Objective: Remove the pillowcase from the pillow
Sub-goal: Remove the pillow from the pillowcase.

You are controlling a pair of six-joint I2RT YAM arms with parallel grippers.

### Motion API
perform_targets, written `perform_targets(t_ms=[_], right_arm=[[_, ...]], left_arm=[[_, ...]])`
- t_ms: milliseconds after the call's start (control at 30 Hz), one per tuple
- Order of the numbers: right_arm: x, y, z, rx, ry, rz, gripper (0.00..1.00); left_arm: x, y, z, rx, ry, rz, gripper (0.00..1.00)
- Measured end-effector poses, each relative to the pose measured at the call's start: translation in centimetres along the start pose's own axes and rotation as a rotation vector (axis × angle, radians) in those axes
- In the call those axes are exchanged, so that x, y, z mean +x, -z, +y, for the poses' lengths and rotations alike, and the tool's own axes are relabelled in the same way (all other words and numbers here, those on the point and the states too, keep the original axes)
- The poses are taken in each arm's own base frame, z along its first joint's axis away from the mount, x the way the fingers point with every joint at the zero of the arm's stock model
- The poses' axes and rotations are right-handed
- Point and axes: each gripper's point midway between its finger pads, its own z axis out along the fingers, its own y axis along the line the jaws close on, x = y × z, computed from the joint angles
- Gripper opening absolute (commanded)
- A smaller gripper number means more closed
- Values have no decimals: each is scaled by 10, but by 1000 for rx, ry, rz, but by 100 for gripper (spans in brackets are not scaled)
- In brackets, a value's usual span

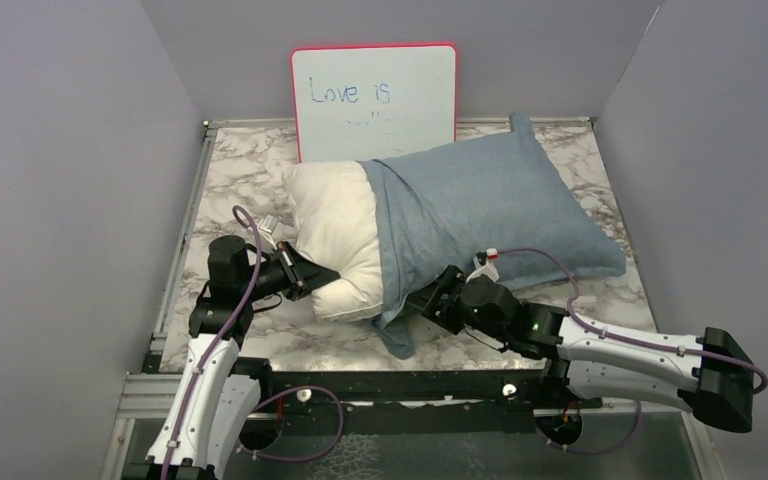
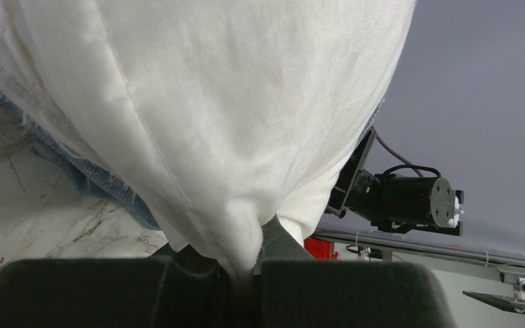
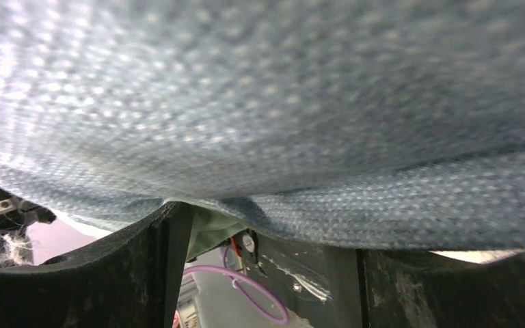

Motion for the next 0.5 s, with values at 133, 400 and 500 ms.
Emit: perform_targets(t_ms=[133, 400, 500], right_arm=[[-2, 2, 9, -34, -19, -5, 74], [-12, 16, 21, -97, -86, -34, 75], [-12, 12, 12, -75, -111, -44, 68]], left_arm=[[0, 0, 1, -5, -7, 0, 0], [2, 0, 5, -17, -3, 4, 0], [2, 0, 5, -20, -1, 5, 0]])
